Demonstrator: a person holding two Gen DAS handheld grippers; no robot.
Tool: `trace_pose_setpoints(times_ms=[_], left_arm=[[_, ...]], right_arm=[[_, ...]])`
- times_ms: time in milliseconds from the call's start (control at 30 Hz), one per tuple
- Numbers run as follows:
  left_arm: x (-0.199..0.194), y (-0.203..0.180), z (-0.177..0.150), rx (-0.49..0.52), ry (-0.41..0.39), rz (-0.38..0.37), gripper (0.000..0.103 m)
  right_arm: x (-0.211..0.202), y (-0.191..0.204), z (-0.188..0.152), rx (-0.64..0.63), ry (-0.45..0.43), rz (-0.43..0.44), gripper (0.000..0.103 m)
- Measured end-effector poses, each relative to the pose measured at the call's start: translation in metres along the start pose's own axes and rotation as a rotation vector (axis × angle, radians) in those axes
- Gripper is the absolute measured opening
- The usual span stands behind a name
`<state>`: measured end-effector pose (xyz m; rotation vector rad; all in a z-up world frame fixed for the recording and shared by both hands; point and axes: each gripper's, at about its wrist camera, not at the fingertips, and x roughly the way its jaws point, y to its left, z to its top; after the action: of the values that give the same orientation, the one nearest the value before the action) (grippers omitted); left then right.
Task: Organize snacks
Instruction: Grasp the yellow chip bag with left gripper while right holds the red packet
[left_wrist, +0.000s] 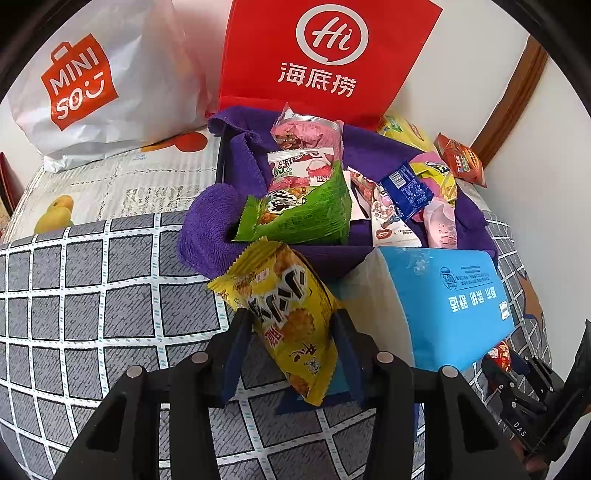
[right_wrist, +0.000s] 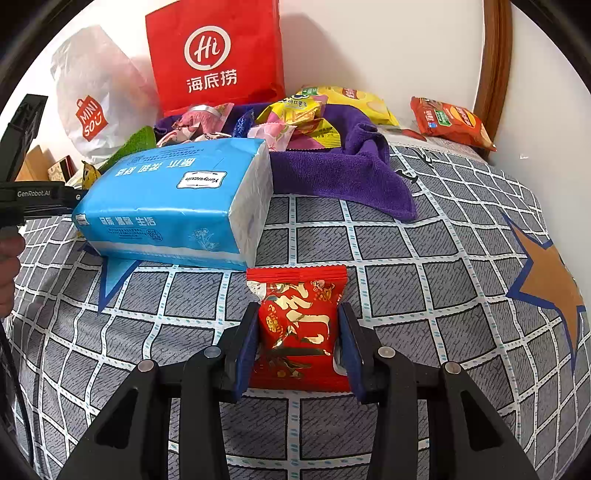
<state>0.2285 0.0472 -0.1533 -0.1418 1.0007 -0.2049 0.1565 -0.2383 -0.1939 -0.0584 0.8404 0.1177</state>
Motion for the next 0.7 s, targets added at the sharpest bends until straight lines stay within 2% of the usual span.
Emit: trace_pose_setpoints(times_ms=[200,700], left_arm=[[-0.0021,-0.0008,-0.0002,0.0,-0.001,-0.003,0.038],[-0.0032,-0.0004,0.0008,-0.002,0.003,-0.004,0.036]], right_arm=[[-0.0001,-0.0002,0.0,0.001,0.0,0.0,0.041],[0.0002,-0.0001,-0.0002,0.001,-0.001,0.001,0.041]])
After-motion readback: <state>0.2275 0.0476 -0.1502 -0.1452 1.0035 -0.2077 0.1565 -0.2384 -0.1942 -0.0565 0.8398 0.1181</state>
